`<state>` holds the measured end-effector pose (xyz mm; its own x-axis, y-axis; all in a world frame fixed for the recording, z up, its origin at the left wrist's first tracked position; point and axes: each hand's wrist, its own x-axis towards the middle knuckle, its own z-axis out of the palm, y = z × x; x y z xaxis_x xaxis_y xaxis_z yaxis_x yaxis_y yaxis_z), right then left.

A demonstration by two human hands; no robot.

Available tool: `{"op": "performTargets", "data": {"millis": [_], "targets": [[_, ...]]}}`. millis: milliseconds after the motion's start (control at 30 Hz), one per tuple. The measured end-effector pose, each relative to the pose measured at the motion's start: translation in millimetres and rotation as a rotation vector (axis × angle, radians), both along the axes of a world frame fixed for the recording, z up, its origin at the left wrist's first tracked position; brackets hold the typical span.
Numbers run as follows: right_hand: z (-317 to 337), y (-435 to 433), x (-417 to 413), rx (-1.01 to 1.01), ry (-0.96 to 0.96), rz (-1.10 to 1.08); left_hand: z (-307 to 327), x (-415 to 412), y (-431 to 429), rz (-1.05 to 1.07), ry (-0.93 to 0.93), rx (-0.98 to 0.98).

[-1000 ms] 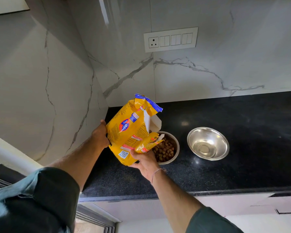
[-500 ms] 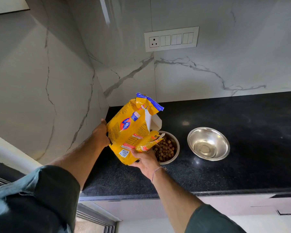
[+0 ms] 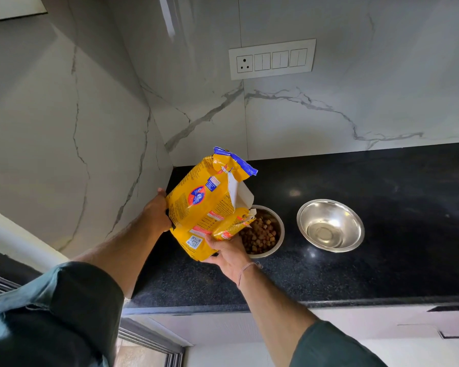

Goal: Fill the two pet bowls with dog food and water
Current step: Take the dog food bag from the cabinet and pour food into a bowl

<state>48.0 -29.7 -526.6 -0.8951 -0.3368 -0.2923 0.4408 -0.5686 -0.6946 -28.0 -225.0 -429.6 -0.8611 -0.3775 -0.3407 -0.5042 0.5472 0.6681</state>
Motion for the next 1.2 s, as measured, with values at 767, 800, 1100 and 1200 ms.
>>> {"op": "performTargets", "data": {"millis": [767,800,1100,1200], "targets": [[4.6,-5.1,0.9,-0.03,-0.029,-0.019,5.7,0.3,7.4,-0.246,0.011,-0.307],[5.0,-5.1,0.9,-0.029,-0.032,-0.021,4.8,-0.7,7.2,-0.233,0.041,-0.318],[4.3,-4.3,-0.9,-0.027,-0.029,-0.013,12.9,2.2,13.5,-0.04,-0.043,0.068],[2.5,-4.9,-2.4,-0.022,-0.036,-0.017,-29.5,-35.4,-21.4,0.048,-0.041,0.136]]}}
